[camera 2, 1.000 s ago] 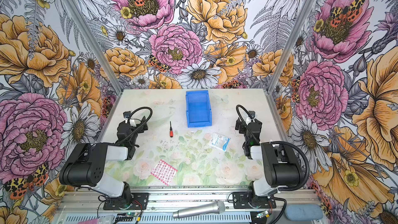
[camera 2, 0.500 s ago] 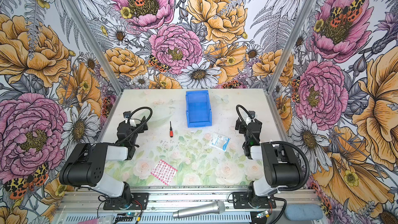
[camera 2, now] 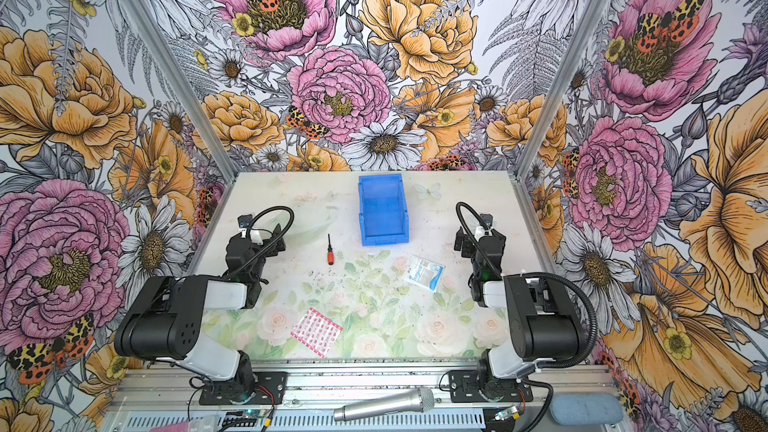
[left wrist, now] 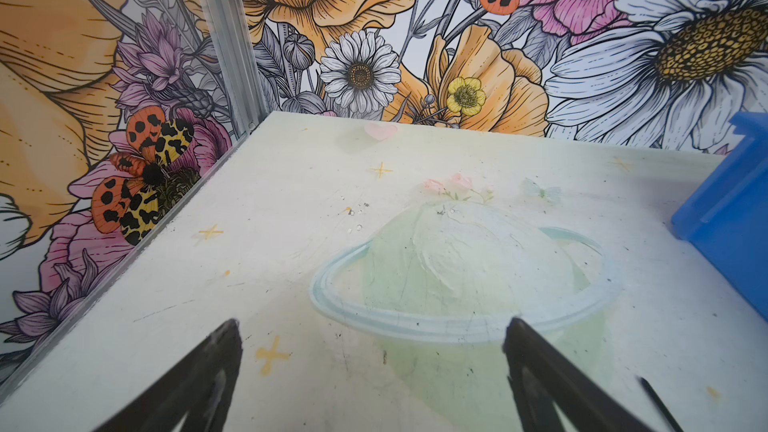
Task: Put the screwdriver in the bin
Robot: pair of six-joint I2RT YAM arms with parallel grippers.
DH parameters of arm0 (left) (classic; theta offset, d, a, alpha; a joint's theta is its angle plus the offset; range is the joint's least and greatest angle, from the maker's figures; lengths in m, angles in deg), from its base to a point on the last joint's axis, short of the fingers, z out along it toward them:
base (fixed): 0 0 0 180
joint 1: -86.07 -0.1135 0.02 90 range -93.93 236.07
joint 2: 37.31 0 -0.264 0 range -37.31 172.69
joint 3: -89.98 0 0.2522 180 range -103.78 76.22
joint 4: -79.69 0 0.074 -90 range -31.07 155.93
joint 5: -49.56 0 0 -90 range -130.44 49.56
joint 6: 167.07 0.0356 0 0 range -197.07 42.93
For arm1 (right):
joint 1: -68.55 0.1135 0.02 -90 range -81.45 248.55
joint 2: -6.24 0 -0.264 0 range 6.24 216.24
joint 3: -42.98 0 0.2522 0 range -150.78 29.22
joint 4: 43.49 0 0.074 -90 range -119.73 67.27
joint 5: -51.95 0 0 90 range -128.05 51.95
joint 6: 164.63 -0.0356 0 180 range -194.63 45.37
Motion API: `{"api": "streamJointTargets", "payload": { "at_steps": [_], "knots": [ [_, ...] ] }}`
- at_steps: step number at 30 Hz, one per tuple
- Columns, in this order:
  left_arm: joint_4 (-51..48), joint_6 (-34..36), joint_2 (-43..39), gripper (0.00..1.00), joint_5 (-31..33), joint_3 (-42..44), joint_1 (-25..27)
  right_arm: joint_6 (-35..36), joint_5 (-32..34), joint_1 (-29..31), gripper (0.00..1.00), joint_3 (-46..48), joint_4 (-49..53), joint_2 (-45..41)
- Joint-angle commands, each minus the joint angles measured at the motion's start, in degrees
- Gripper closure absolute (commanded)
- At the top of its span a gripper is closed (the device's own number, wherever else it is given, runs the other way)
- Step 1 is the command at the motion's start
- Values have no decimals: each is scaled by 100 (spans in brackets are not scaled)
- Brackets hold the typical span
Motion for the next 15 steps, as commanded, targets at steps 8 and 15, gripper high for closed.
{"api": "streamJointTargets", "payload": {
  "at_steps": [8, 15],
  "knots": [
    [147, 25, -16, 1, 75, 33, 28, 2, -43, -31, 0, -46, -52, 36],
    [156, 25, -16, 1, 72, 33, 28, 25, -33, -16, 1, -37, -76, 24]
  ]
}}
